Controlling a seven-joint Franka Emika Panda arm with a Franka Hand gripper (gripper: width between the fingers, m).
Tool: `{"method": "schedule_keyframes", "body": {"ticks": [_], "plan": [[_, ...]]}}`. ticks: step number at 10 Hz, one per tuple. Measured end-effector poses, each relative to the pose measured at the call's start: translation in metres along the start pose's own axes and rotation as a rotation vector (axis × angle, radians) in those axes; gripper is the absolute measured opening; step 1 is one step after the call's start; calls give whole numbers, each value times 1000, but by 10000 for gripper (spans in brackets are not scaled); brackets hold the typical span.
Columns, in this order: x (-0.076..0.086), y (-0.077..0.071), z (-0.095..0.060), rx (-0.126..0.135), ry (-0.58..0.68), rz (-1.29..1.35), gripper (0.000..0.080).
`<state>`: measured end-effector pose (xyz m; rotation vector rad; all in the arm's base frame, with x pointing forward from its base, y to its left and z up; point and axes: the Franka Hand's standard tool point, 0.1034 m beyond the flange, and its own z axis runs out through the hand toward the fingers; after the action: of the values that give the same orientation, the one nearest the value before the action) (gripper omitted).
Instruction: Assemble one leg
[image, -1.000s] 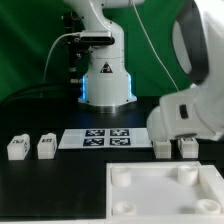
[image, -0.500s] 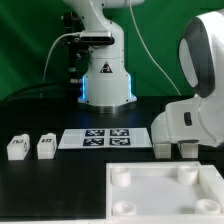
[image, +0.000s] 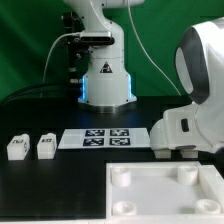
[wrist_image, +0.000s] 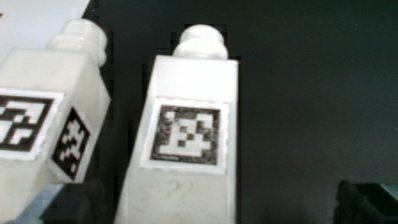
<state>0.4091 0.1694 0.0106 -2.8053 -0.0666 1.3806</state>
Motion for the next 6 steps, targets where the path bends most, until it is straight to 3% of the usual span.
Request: {"method": "schedule_keyframes", "body": {"ticks": [2, 3, 6], "plan": [[0, 0, 0, 0, 0, 0, 369], [0, 0, 0, 1, -1, 0, 294], [0, 0, 0, 1, -1, 0, 294]]}}
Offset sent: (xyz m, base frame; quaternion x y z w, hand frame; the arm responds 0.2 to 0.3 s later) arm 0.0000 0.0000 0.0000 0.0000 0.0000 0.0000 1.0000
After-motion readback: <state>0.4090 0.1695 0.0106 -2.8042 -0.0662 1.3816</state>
